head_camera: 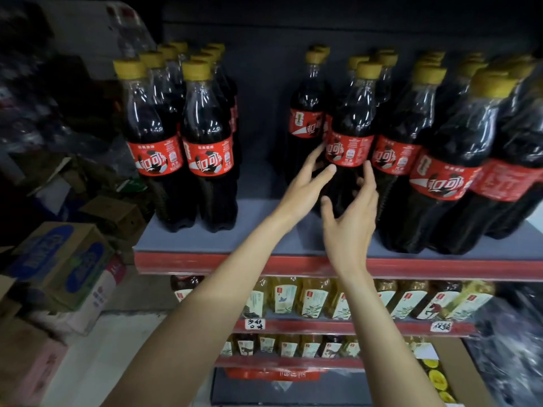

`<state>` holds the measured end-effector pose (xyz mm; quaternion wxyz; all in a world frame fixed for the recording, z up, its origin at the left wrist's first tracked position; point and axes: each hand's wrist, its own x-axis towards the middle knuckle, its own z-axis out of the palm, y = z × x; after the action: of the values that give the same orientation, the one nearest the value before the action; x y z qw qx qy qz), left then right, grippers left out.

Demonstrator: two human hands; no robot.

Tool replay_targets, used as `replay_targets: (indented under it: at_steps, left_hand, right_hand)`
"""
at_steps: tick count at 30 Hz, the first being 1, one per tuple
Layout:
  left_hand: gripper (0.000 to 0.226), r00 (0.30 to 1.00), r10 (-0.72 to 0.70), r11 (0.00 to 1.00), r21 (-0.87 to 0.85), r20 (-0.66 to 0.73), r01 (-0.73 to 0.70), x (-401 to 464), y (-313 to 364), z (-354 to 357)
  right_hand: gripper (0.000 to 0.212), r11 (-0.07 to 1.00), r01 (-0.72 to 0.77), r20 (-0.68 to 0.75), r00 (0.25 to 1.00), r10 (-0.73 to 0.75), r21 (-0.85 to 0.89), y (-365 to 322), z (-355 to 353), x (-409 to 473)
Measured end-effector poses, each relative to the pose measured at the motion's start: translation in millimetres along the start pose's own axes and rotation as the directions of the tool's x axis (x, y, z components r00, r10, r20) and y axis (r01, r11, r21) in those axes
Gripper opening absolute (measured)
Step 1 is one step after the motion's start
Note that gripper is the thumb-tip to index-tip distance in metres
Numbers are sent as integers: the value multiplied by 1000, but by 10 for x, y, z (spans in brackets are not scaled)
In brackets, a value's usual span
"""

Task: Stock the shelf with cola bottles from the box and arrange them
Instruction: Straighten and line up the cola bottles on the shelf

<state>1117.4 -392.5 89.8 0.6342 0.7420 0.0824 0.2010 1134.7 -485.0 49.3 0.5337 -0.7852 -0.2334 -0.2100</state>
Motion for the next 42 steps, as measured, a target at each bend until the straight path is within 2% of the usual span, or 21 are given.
replay_targets:
  at_steps: [5, 9, 11, 12, 14, 16, 17, 18, 21, 25, 29, 32, 38, 42]
  left_hand:
    - [43, 967, 132, 991, 43, -218, -125, -189, -60, -67]
    - [46, 944, 214, 950, 277, -250, -142, -435, -102, -278]
    - [47, 903, 311, 889, 426, -297, -167, -586, -46, -370]
    - [46, 848, 418, 833, 510, -325, -215, -668, -23, -425]
    - [41, 650, 675, 627, 735, -349, -257, -797, -46, -558]
    - [41, 449, 829, 437, 888, -334, -146, -852, -106, -711]
    - [45, 409, 847, 403, 912, -339, -79, -857, -124, -778]
    - [50, 407, 843, 394, 919, -351, -24, -850, -140, -839]
    - [62, 483, 798, 362, 927, -361, 94, -820, -190, -976]
    - [70, 556, 758, 334, 935, -342, 119, -810, -248, -1039]
    - [71, 577, 751, 339, 937, -320, 79, -808, -260, -1050]
    - [71, 589, 743, 351, 934, -318, 62, -810, -252, -1072]
    - [71, 589, 744, 362, 931, -314, 40, -799, -250, -1075]
    - [70, 581, 741, 393, 919, -336, 30, -803, -259, -1047]
  right_hand:
    - [93, 993, 108, 130, 986, -100, -53, -72, 3, 70]
    - [95, 989, 146, 252, 956, -151, 36, -131, 114, 194]
    - [97, 985, 148, 318, 933, -169, 90, -170, 232, 249]
    - [98, 982, 149, 342, 923, -179, 112, -195, 308, 273]
    - [102, 981, 153, 372, 909, -188, 122, -261, 478, 326]
    - [103, 981, 174, 377, 906, -194, 87, -332, 649, 389]
    - [102, 980, 188, 377, 905, -199, 65, -360, 728, 422]
    - [100, 980, 193, 382, 903, -196, 47, -386, 806, 460]
    - [98, 989, 146, 446, 886, -125, -13, -432, 1000, 600]
    - [95, 993, 103, 466, 882, -64, -58, -474, 1206, 741]
    - [89, 994, 104, 444, 893, -75, -42, -489, 1398, 815]
    - [91, 998, 63, 443, 896, -43, -30, -491, 1496, 865]
    - [95, 996, 93, 460, 884, -84, 3, -499, 1530, 906]
    - [94, 993, 115, 526, 844, -103, 9, -429, 1440, 927]
